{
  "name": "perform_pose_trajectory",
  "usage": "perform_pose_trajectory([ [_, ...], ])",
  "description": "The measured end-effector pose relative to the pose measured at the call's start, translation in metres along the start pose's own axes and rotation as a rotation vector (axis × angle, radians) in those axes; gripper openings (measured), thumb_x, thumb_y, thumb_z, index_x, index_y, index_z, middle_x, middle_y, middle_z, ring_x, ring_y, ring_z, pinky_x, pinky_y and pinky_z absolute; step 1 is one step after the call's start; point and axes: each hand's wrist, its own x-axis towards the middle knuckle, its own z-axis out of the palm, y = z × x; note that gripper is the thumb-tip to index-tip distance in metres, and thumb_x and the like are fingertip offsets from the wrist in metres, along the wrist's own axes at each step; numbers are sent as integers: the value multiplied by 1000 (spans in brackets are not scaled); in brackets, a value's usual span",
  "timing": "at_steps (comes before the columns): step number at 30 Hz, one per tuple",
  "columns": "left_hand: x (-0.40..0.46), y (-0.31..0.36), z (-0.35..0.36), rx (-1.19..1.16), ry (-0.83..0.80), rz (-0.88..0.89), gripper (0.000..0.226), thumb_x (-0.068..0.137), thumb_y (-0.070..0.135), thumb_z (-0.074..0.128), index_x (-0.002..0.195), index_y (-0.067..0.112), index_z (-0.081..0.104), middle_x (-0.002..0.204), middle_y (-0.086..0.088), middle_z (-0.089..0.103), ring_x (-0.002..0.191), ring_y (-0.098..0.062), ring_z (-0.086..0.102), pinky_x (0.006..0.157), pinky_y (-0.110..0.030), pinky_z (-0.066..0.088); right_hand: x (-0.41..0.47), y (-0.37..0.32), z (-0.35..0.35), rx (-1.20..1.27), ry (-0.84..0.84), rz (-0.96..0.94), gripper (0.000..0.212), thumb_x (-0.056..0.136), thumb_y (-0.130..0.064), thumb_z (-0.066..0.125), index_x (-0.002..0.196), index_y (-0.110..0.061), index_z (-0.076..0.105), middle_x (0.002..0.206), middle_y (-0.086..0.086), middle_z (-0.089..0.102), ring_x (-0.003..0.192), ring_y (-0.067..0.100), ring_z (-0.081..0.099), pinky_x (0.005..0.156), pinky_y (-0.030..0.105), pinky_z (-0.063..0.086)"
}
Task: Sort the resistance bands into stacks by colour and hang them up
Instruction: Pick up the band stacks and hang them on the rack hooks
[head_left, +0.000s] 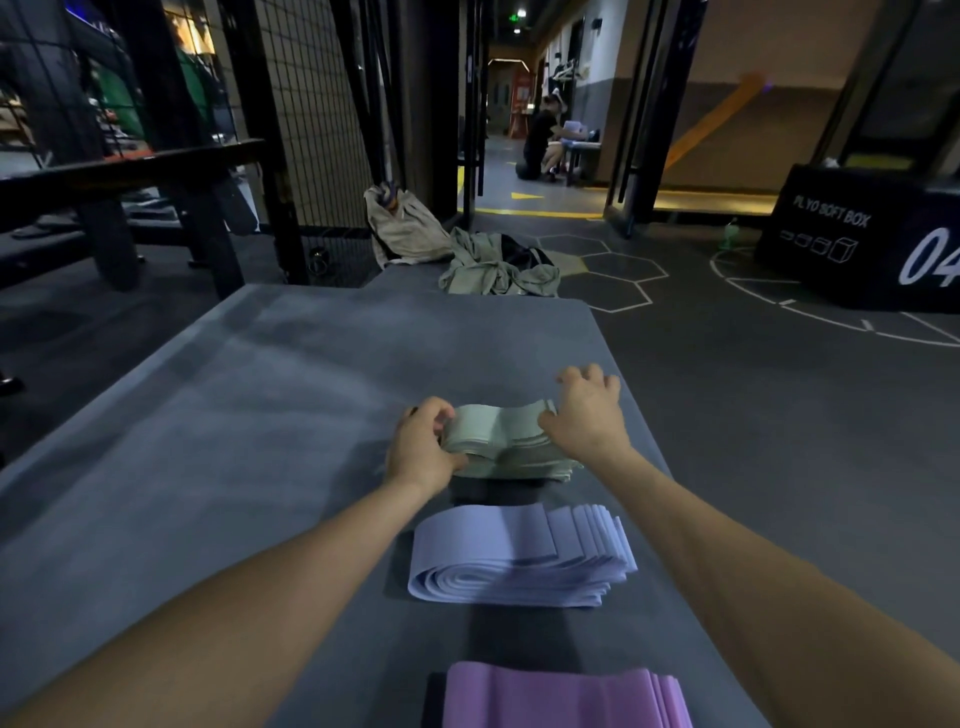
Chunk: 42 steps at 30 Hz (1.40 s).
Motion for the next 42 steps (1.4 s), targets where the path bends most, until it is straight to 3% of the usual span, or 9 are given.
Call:
perform_pose_trajectory([
  [6, 1, -5, 1, -68, 25, 2, 47, 60, -5, 78, 99, 15, 59, 100, -5, 53, 87, -28, 60, 79, -31, 50, -2, -34, 16, -117, -200, -505, 42, 83, -17, 62, 123, -8, 52, 121, 12, 45, 116, 29, 41, 97, 38, 38],
  [10, 3, -6, -2, -9, 28, 10, 43, 65, 2, 75, 103, 16, 60, 100, -1, 54, 85, -18, 54, 74, -24, 44, -2, -35, 33, -218, -190, -587, 48, 82, -28, 66, 120, -6, 49, 120, 13, 43, 111, 30, 42, 95, 43, 40],
  [15, 4, -8, -2, -46, 22, -21, 47, 62, 6, 78, 104, 21, 62, 104, -1, 64, 92, -22, 64, 81, -33, 54, -1, -35, 34, -325, -84, -665, 42, 87, -23, 57, 124, -9, 45, 125, 10, 43, 114, 28, 42, 90, 36, 37],
  [19, 4, -6, 0, -63, 44, -33, 46, 61, 6, 79, 102, 19, 64, 103, -2, 65, 91, -21, 65, 81, -32, 53, -1, -36, 35, -426, 3, -712, 41, 85, -26, 60, 120, -9, 49, 118, 11, 49, 108, 29, 48, 75, 37, 42],
  [21, 4, -4, 0, -72, 51, -52, 46, 60, 7, 80, 101, 19, 62, 100, 0, 65, 90, -20, 65, 79, -30, 53, -1, -37, 36, -458, 27, -754, 40, 73, -26, 73, 106, -8, 59, 102, 11, 57, 90, 30, 57, 59, 36, 46],
  [26, 2, 4, 0, -141, 71, -79, 42, 65, 7, 79, 94, 24, 54, 98, 1, 67, 85, -17, 64, 74, -24, 49, 5, -40, 30, -514, 106, -819, 23, 59, -25, 74, 75, -12, 64, 71, 6, 59, 59, 25, 58, 35, 19, 31],
  [33, 10, 53, -20, -254, 101, 20, 33, 68, 10, 77, 88, 19, 52, 93, -4, 65, 87, -24, 63, 78, -35, 53, 9, -56, -33, -538, 216, -832, 37, 47, -11, 84, 72, -9, 57, 70, 8, 56, 61, 28, 58, 31, 23, 32],
  [36, 6, 79, -48, -266, 129, 95, 30, 73, 10, 74, 92, 18, 52, 98, -4, 63, 87, -18, 59, 74, -27, 47, 5, -77, -66, -518, 231, -801, 40, 45, -9, 85, 74, -6, 58, 71, 10, 56, 63, 29, 59, 31, 25, 35],
  [42, -21, 112, -144, -147, 241, 245, 36, 75, 18, 72, 105, 15, 53, 108, -4, 56, 100, -24, 57, 79, -36, 48, -29, -155, -124, -405, 309, -760, 28, 79, -11, 63, 105, -4, 54, 105, 15, 53, 103, 33, 51, 62, 40, 45],
])
